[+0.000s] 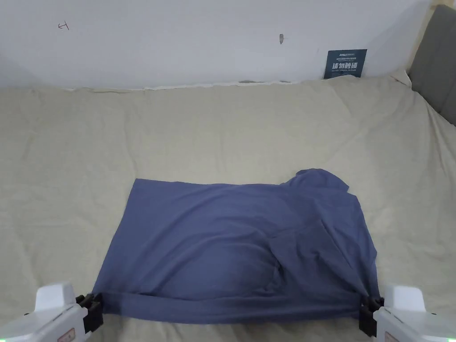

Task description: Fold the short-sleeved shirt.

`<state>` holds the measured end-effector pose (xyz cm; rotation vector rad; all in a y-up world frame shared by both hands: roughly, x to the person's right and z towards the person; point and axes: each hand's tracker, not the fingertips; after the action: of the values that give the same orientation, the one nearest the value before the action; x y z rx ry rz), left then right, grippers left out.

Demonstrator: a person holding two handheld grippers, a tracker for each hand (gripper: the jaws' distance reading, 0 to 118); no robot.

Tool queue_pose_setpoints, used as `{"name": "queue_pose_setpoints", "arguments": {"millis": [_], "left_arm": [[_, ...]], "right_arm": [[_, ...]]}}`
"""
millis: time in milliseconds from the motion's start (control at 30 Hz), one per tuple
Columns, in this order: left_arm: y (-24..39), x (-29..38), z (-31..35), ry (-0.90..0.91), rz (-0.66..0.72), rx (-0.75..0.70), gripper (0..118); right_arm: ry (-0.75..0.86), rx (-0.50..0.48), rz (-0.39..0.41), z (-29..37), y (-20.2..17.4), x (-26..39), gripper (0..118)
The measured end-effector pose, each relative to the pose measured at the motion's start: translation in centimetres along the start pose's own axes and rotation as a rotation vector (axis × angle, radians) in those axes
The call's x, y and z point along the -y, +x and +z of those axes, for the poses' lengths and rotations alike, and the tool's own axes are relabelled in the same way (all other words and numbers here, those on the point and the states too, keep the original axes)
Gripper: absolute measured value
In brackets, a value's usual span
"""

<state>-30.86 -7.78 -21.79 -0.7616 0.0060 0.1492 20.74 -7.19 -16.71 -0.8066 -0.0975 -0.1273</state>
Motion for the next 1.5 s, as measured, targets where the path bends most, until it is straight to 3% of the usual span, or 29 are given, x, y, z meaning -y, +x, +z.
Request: {"name": "queue_pose_setpoints", "arguments": {"millis": [200,500,767,900,967,1000,1033,1067,1167,1200,1233,1300,1500], "left_arm": [[0.8,-6.2,-1.5,0.09,-0.008,0.022,4],[4.3,-14.2,-10.2,0.075,-0.136,-0.014,4],[6.2,-15.1,-20.9,-0.112,-0.239,-0.076,4],[5.9,-13.3,-24.1,-0.242,-0.221,-0.093,4],[5.8,-13.2,-23.3,-0.177,-0.206,-0.092,4],[5.8,-13.4,-23.1,-0.188,-0.204,-0.091,8],[5.7,-13.6,-22.8,-0.186,-0.203,-0.082,20],[5.7,-13.9,-22.4,-0.187,-0.2,-0.068,43],[5.7,-14.7,-19.2,-0.103,-0.143,0.01,75],[6.0,-14.9,-17.6,-0.045,-0.131,0.042,106],[6.6,-15.2,-15.6,0.027,-0.124,0.06,117],[7.6,-15.7,-12.1,0.156,-0.129,0.077,117],[10.4,-14.9,-2.7,0.445,-0.201,0.065,117]], "right_arm": [[0.097,-0.02,-0.067,0.3,1.3,-5.5,11],[0.057,0.015,-0.093,-7.8,2.0,-11.4,11],[-0.144,0.074,-0.144,-16.4,1.8,-12.3,11],[-0.216,0.082,-0.164,-18.9,1.6,-10.9,12],[-0.176,0.087,-0.196,-18.5,1.5,-10.4,12],[-0.182,0.088,-0.2,-18.2,1.4,-10.6,15],[-0.182,0.089,-0.199,-17.7,1.0,-10.9,20],[-0.182,0.099,-0.188,-17.2,0.7,-11.2,26],[-0.061,0.129,-0.13,-13.9,-0.6,-12.1,38],[-0.008,0.128,-0.112,-12.5,-1.0,-12.4,58],[0.04,0.12,-0.099,-11.0,-1.5,-12.7,77],[0.136,0.104,-0.072,-7.7,-2.2,-13.5,109],[0.409,0.099,0.022,1.4,-4.2,-13.7,112]]}}
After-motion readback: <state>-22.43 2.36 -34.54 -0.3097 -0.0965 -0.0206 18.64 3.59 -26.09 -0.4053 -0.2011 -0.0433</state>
